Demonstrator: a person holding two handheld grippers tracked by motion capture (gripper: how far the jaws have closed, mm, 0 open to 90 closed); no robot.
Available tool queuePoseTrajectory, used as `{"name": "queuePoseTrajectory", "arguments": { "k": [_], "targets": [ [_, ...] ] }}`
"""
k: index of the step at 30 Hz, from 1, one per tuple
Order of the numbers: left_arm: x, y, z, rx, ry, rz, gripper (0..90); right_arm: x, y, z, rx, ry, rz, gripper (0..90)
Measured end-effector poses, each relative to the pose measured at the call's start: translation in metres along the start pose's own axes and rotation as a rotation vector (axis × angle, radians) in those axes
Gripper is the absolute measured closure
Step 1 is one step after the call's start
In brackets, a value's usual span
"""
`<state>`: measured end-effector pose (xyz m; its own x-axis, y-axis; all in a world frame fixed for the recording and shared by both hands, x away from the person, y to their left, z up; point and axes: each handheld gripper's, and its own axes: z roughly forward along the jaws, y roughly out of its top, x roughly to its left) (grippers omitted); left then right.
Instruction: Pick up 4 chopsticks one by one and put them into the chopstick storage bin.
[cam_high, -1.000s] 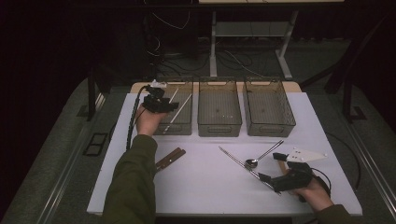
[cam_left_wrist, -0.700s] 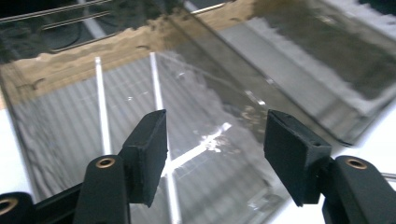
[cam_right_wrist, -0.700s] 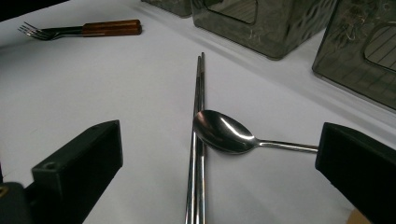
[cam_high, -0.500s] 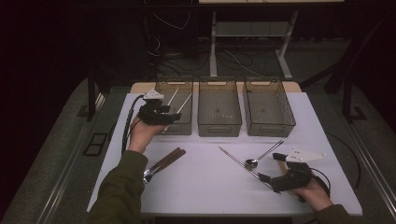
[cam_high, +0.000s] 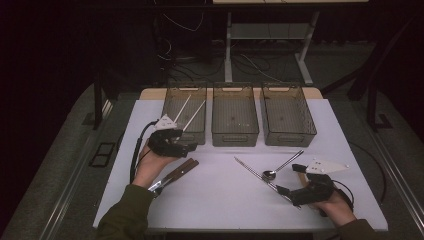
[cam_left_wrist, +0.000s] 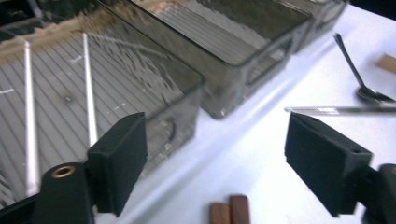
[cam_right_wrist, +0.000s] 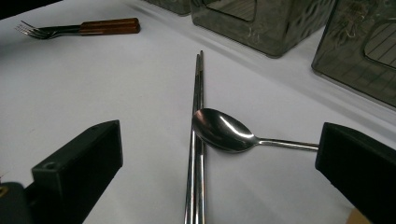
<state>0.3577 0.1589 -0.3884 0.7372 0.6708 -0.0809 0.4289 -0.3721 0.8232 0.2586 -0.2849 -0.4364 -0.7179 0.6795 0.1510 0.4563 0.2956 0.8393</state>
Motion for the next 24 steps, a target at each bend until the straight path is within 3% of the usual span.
{"name": "queuePoseTrajectory", "arguments": {
  "k": [8,14,24],
  "targets": [
    [-0.019,-0.021,-0.007,-0.012,-0.031,0.019,10.0,-0.001,0.0,0.0,-0.001,-0.002,0.004,0.8],
    [-0.033,-0.036,-0.009,0.006,-0.059,0.043,1.5,-0.001,0.0,-0.001,0.0,-0.003,0.008,0.9],
    [-0.052,-0.054,-0.011,0.006,-0.099,0.072,0.0,-0.001,0.0,-0.002,-0.002,-0.004,0.006,0.8]
  ]
}}
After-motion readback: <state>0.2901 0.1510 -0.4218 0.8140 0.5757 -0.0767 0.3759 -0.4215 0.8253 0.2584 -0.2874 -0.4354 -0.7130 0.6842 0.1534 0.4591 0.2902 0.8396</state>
